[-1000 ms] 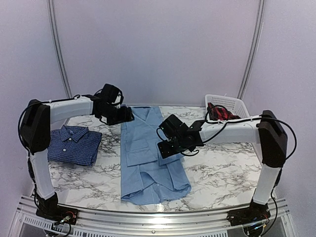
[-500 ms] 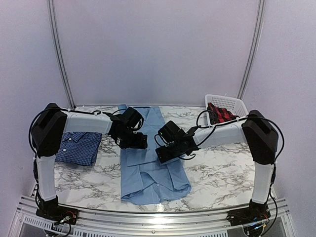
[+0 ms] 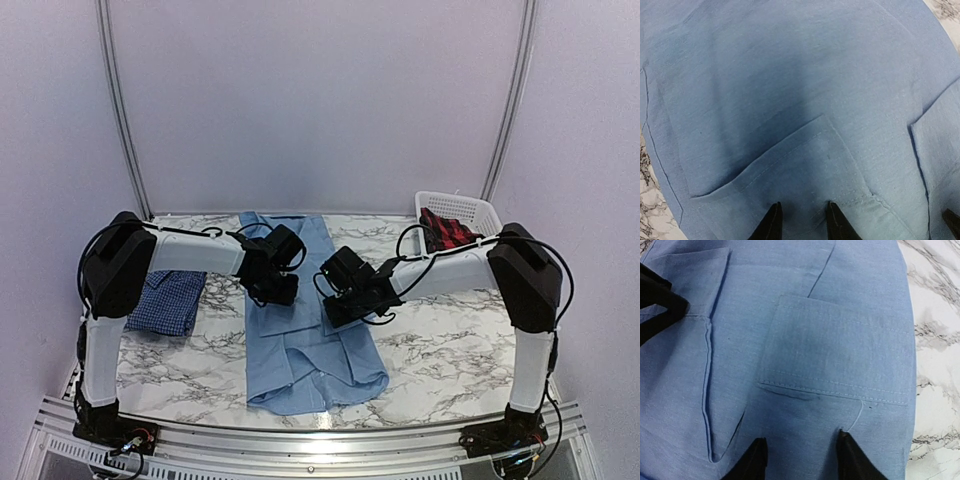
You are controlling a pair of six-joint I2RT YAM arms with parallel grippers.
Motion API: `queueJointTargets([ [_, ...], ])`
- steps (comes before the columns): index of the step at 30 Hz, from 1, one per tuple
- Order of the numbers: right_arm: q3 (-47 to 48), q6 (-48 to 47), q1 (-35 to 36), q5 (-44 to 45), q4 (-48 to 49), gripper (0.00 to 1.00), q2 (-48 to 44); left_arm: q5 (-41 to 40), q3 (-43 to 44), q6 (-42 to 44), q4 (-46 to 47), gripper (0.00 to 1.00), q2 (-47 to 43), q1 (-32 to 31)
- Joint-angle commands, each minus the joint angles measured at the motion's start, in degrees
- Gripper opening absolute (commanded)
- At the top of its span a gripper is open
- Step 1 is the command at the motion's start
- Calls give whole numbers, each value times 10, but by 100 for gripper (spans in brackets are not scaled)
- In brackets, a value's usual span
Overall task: Fold and stack the long sleeve shirts
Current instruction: Flatten out the 2/3-rectangle-folded shirt at the center of the board.
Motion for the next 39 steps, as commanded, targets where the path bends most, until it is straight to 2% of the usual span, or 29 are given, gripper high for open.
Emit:
queueJointTargets([
  [1, 11, 0, -1, 14, 6, 36, 5, -28, 6, 4, -25, 25, 3, -2],
  [4, 17, -4, -1, 13, 4, 20, 8, -35, 7, 9, -25, 12, -5, -1],
  [8, 25, -4, -2, 7, 3, 4, 13, -33, 10, 14, -24, 0, -9, -1],
  [9, 24, -4, -2, 7, 3, 2, 13, -33, 10, 12, -25, 0, -9, -1],
  [15, 24, -2, -7, 4, 5, 0, 2, -32, 6, 6, -23, 0, -21, 2],
  [16, 25, -4, -7, 1, 4, 2, 0, -34, 4, 3, -22, 0, -27, 3],
  [17, 27, -7, -7, -3, 4, 8, -3, -33, 1, 0, -21, 0, -33, 5],
  [20, 29, -17, -6, -14, 8, 39, -12, -44, -12, -13, -17, 0, -67, 12],
  [22, 33, -23, -1, -15, 6, 56, -11, -54, -24, -21, -15, 0, -94, 19],
  [26, 48, -29, 11, -12, -6, 74, 7, -78, -48, -36, -15, 0, -151, 41],
  [29, 56, -29, 19, -14, -9, 80, 25, -94, -70, -45, -15, 0, -196, 64],
  [32, 59, -24, 21, -18, -11, 80, 36, -107, -90, -50, -15, 0, -233, 90],
  [35, 59, -19, 20, -21, -15, 76, 45, -114, -107, -50, -17, 0, -268, 123],
  [39, 63, -11, 17, -11, -25, 64, 49, -119, -119, -41, -22, 0, -301, 161],
])
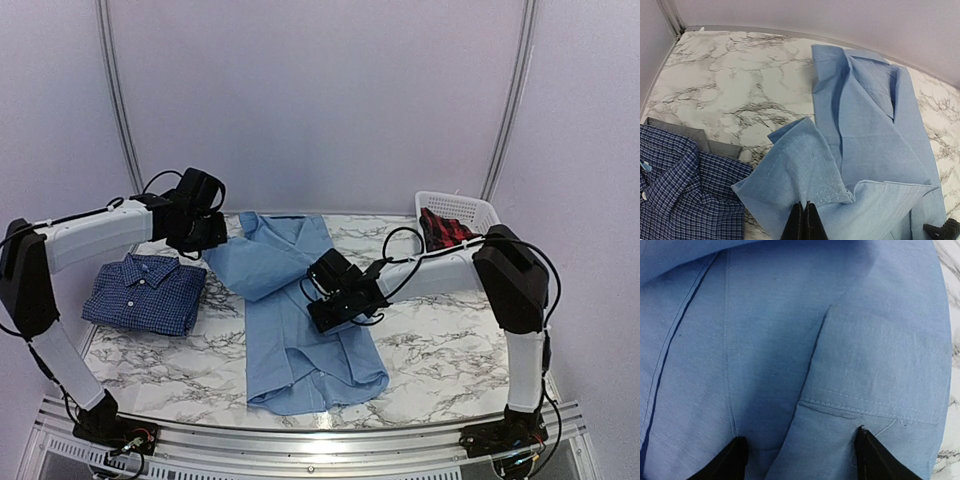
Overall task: Fold and stack the long sleeve shirts
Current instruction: Flatten out the 2/3-rectangle-folded shirt at the center of the board.
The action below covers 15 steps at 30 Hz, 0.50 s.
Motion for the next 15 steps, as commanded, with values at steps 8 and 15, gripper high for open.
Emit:
queueJointTargets([
  [8, 38, 10, -14, 39, -40, 4, -14, -19, -9, 17, -27, 0, -67, 80],
  [15, 81, -22, -77, 81, -72, 0, -65, -10, 23, 39, -38, 0, -91, 154],
])
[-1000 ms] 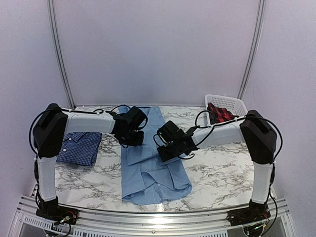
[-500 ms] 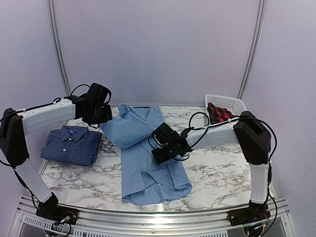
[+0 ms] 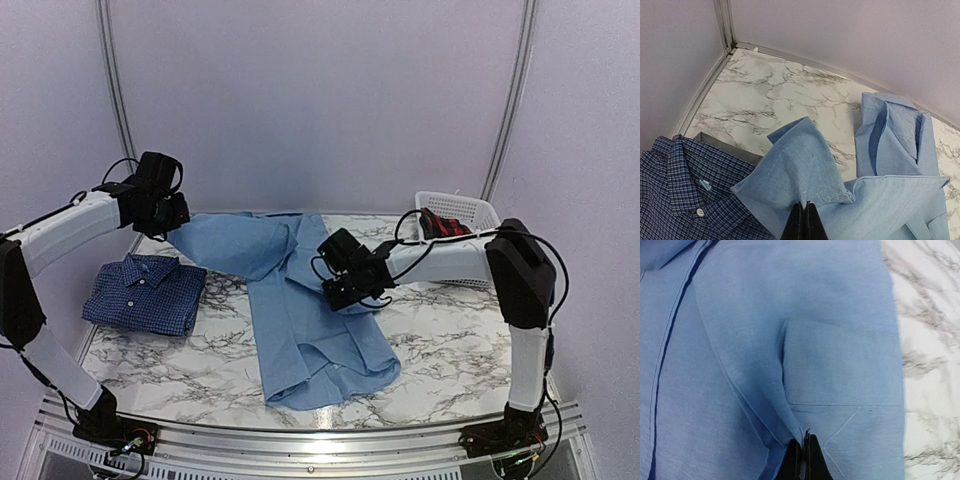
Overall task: Fold and stack the long sleeve shirts
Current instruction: Flatten out the 2/3-rectangle-folded shirt at the center of the board.
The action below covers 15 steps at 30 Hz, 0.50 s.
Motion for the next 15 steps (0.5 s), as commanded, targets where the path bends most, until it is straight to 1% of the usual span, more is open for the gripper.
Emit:
queueJointTargets([
  [1, 50, -30, -57, 45, -24, 0, -64, 2, 31, 21, -25, 0, -29, 50],
  [8, 110, -76, -144, 61, -45, 0, -93, 22, 43, 25, -33, 0, -53, 142],
  [15, 137, -100, -260, 89, -49, 0, -107, 61, 44, 33, -50, 0, -79, 255],
])
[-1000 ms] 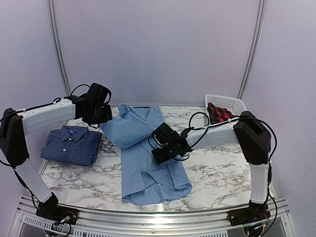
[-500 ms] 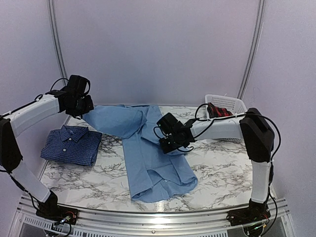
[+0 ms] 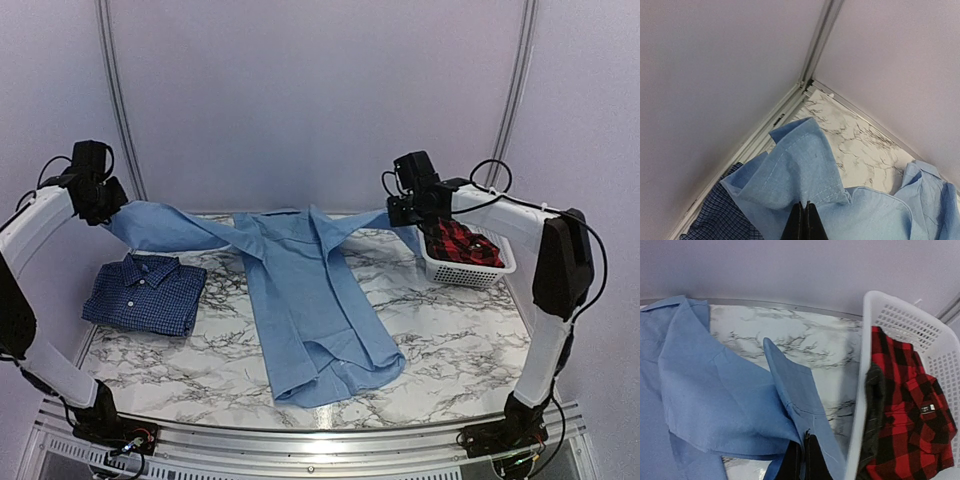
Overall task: Fold and stack the long sleeve shirts
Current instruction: Flatten out the 2/3-rectangle-folded shirt at the center of the board.
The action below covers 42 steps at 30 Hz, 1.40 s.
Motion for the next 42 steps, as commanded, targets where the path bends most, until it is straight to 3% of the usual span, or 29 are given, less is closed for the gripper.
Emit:
queueJointTargets([
  [1, 32, -30, -70, 30, -13, 0, -18, 30, 22, 17, -32, 0, -26, 58],
  [12, 244, -88, -174, 79, -27, 0, 79, 60, 65, 20, -45, 0, 10, 115],
  [19, 252, -104, -191, 68, -39, 0, 116, 70, 78, 24, -51, 0, 43, 121],
  [23, 243, -99, -193, 53, -56, 14, 124, 97, 75, 23, -50, 0, 56, 119],
  [26, 239, -90, -187, 33, -74, 43, 114, 106, 72, 29, -49, 0, 58, 107],
  [29, 206, -90, -159, 34, -79, 64, 79, 108, 67, 34, -47, 0, 58, 87],
  [31, 166, -86, -128, 33, -74, 66, 45, 104, 62, 37, -44, 0, 55, 67],
  [36, 20, -54, -28, -49, -36, 61, -55, 85, 48, 46, -37, 0, 49, 1],
  [42, -131, 12, 84, -127, -27, 50, -98, 79, 41, 44, -29, 0, 53, -54],
])
